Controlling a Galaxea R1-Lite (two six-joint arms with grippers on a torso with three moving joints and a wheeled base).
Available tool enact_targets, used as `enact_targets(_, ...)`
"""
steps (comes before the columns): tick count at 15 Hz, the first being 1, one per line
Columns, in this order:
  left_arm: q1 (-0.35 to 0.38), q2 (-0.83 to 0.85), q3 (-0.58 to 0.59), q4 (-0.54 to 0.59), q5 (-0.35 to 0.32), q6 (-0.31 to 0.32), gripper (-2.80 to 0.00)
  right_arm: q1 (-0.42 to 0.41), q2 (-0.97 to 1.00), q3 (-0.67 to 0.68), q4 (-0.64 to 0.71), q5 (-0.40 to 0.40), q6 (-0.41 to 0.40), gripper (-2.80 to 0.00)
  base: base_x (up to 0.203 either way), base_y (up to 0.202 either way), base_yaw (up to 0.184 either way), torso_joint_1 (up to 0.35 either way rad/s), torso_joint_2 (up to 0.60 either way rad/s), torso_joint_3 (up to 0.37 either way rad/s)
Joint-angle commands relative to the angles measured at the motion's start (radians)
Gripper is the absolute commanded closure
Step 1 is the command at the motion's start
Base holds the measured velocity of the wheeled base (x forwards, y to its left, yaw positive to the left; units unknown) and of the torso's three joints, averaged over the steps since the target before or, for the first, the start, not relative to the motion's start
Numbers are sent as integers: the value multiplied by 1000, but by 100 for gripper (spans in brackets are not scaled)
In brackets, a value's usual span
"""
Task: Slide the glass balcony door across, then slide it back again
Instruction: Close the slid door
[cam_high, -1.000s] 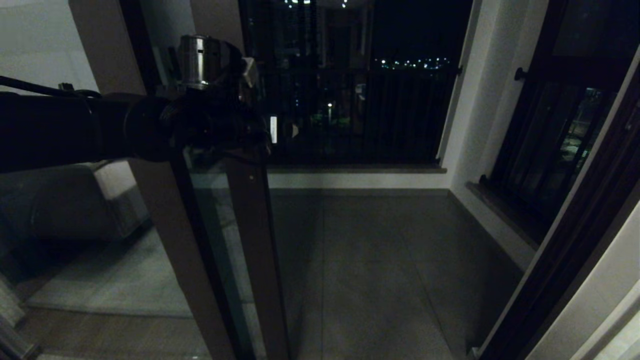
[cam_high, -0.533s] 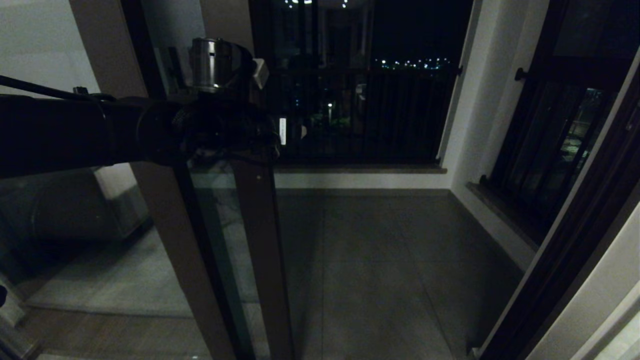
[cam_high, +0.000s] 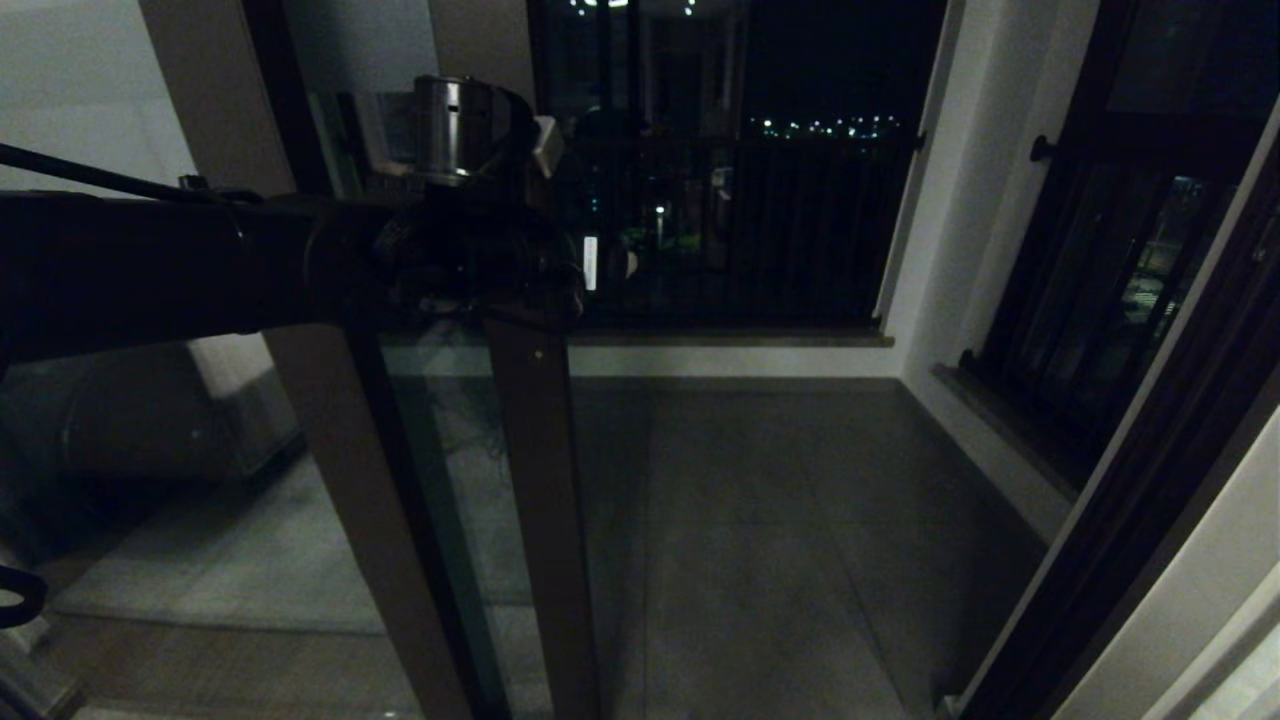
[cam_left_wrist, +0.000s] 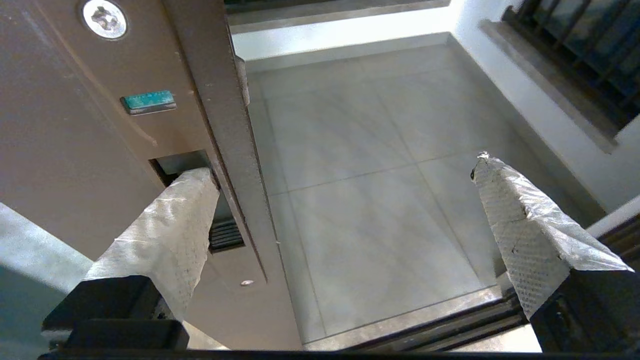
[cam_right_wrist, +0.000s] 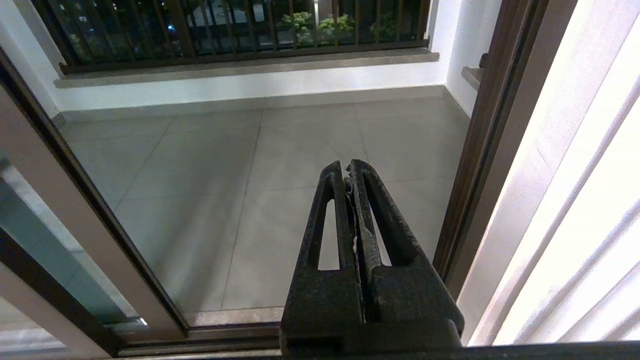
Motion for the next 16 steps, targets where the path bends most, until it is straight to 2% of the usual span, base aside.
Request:
enact_targets(1, -17, 14, -25, 2, 0, -1, -280, 0, 0, 2, 0, 0, 0, 0, 0, 0, 0, 0, 0, 0)
enact_targets(16, -104, 70, -53, -3, 5, 1, -280, 0, 0, 2, 0, 0, 0, 0, 0, 0, 0, 0, 0, 0)
